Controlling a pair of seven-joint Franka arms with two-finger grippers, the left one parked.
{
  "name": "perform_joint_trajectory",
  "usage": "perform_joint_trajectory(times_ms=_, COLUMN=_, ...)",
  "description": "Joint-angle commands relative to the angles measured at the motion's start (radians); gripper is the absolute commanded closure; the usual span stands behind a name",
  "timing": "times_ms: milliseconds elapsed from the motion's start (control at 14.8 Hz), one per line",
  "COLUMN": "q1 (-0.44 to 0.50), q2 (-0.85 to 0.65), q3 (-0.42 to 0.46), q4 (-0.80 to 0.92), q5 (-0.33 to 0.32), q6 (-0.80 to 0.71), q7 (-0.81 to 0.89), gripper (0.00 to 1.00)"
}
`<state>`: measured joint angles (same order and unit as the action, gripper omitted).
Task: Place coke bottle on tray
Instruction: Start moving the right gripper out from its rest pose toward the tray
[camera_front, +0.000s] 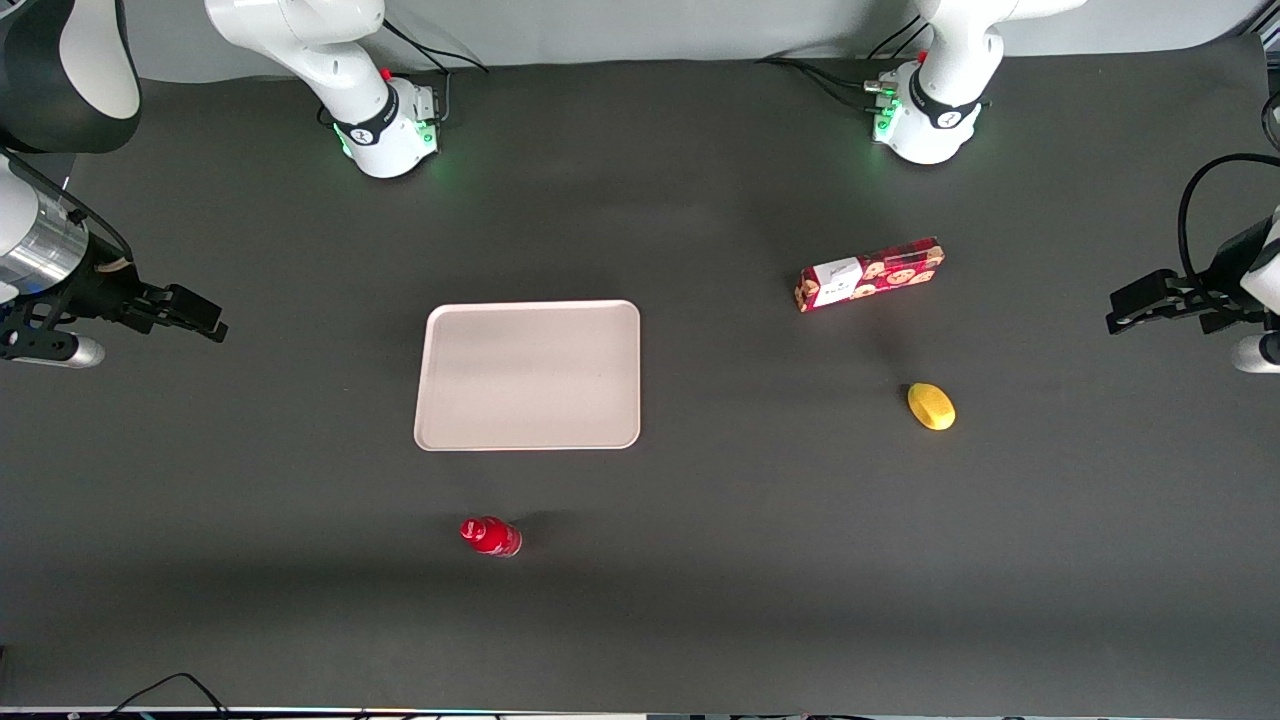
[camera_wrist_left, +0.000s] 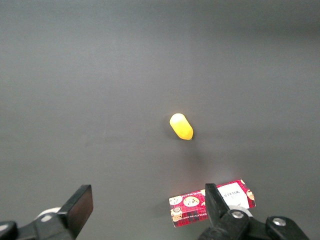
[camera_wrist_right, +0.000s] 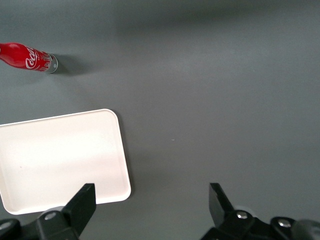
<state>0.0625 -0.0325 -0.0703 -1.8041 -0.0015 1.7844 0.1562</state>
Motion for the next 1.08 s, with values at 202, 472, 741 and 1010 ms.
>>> perform_joint_trajectory(times_ms=202, q1=0.003, q2=0.023, q3=-0.008, q4=0.034, q5=-0.005, q6=-0.033, q7=-0.024, gripper=0.0)
perform_joint_trajectory(times_ms=472, q1=-0.001, q2=0.023, q3=-0.008, q4=0.031, q5=-0.009, q6=-0.059, q7=-0.029, gripper=0.0)
perform_joint_trajectory(times_ms=741, q1=-0.001, q2=0.023, q3=-0.008, q4=0.032, q5=-0.009, q6=-0.059, q7=-0.02, gripper=0.0)
perform_joint_trajectory(times_ms=1010, q1=0.0, q2=0.022, q3=-0.008, q4=0.032, q5=-0.009, q6=-0.059, q7=-0.018, gripper=0.0)
